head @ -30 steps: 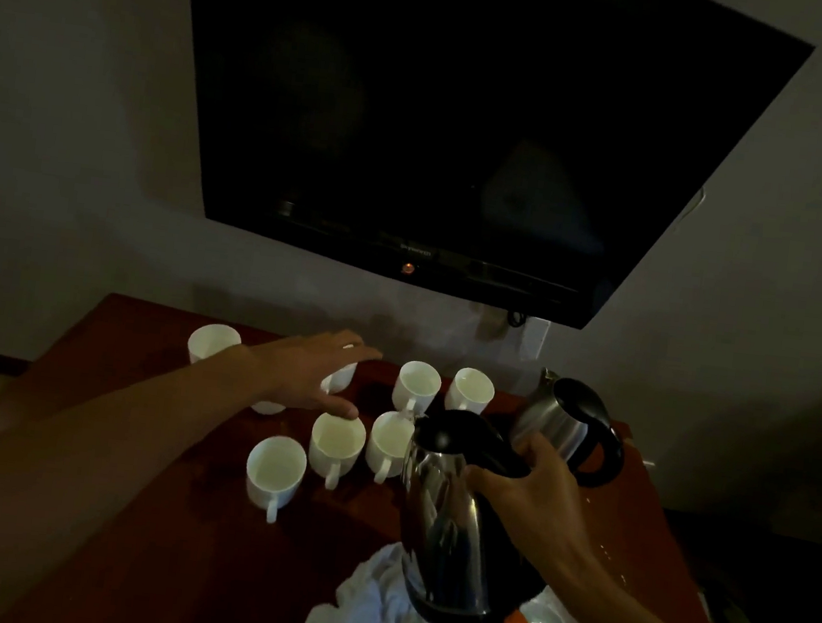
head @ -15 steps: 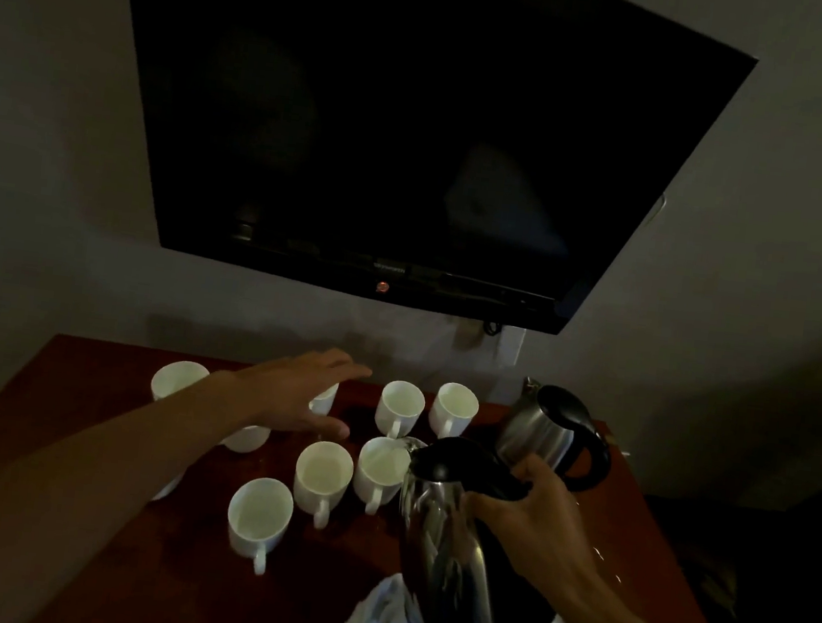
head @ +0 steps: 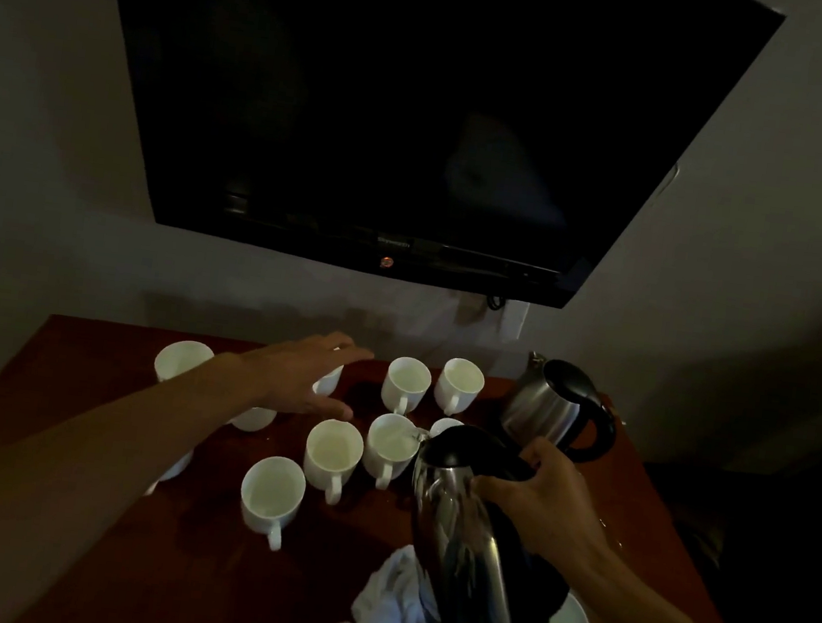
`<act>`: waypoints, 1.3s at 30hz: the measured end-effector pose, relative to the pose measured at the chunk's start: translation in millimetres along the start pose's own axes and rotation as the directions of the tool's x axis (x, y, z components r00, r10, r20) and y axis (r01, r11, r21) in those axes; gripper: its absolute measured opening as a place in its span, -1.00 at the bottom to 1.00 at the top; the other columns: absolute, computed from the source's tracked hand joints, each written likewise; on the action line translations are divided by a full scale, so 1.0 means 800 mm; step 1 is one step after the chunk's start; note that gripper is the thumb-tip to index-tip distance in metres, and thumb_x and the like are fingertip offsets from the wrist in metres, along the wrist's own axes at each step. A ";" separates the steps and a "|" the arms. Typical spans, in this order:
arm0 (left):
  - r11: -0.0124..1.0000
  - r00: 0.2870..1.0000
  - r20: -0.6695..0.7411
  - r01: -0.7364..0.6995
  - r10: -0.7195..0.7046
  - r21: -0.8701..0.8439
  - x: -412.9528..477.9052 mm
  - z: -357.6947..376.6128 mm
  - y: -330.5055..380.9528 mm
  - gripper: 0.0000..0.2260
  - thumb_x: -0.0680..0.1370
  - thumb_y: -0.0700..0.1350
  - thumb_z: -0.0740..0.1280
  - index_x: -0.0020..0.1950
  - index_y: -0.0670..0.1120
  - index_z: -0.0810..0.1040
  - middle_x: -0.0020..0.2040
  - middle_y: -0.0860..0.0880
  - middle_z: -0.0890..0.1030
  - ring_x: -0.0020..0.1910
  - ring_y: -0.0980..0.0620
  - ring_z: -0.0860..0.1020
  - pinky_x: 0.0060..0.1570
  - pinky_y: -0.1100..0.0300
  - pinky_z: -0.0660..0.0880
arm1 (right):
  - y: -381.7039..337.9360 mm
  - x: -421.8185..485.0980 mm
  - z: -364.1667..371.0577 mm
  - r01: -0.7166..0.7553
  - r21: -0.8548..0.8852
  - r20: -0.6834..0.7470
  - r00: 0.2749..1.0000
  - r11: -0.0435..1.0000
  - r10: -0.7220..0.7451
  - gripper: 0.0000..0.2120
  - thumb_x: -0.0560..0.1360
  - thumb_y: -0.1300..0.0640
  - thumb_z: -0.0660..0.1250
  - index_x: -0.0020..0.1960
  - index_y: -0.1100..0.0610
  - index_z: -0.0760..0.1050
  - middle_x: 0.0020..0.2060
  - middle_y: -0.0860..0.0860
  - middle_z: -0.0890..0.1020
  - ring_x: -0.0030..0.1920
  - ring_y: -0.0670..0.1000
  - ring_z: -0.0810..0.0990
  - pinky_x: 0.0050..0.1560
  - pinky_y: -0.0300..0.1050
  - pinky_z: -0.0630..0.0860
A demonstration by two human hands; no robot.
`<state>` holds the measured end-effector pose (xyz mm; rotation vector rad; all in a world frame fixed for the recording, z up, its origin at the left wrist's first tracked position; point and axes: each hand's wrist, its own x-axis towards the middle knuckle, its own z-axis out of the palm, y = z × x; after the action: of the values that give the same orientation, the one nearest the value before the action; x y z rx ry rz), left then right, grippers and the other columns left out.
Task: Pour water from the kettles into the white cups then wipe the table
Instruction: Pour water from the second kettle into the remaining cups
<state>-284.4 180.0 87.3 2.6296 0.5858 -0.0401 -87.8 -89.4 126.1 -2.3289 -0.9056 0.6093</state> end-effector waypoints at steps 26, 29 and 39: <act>0.999 0.999 0.037 0.019 -0.018 -0.032 0.009 0.020 -0.040 -0.23 0.46 0.35 0.36 0.57 0.25 0.08 0.56 0.10 0.18 0.49 0.01 0.25 0.39 -0.05 0.37 | -0.014 0.018 0.006 -0.016 -0.121 0.077 0.997 0.993 0.025 -0.64 0.43 0.05 0.57 0.07 0.05 0.44 -0.10 0.04 0.62 -0.19 0.00 0.66 -0.29 -0.21 0.54; 0.998 0.997 0.063 0.043 -0.040 -0.045 0.005 0.018 -0.048 -0.20 0.41 0.44 0.30 0.57 0.26 0.07 0.56 0.11 0.18 0.50 0.01 0.25 0.40 -0.05 0.36 | -0.012 0.019 0.008 -0.007 -0.136 0.091 0.996 0.991 0.019 -0.67 0.44 0.06 0.56 0.03 0.04 0.43 -0.13 0.03 0.63 -0.23 -0.03 0.65 -0.33 -0.24 0.52; 0.999 0.992 0.120 0.029 -0.031 0.015 -0.001 0.028 -0.063 0.01 0.19 0.68 0.01 0.57 0.28 0.02 0.55 0.11 0.20 0.48 0.02 0.27 0.35 0.01 0.38 | -0.015 0.023 0.012 -0.022 -0.152 0.094 0.995 0.988 0.036 -0.63 0.41 0.05 0.58 0.05 0.09 0.44 -0.13 0.06 0.65 -0.27 0.00 0.66 -0.40 -0.25 0.51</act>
<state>-304.4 210.8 46.1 2.6087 0.5854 -0.2113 -86.1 -65.7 122.9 -2.4690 -0.9941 0.6921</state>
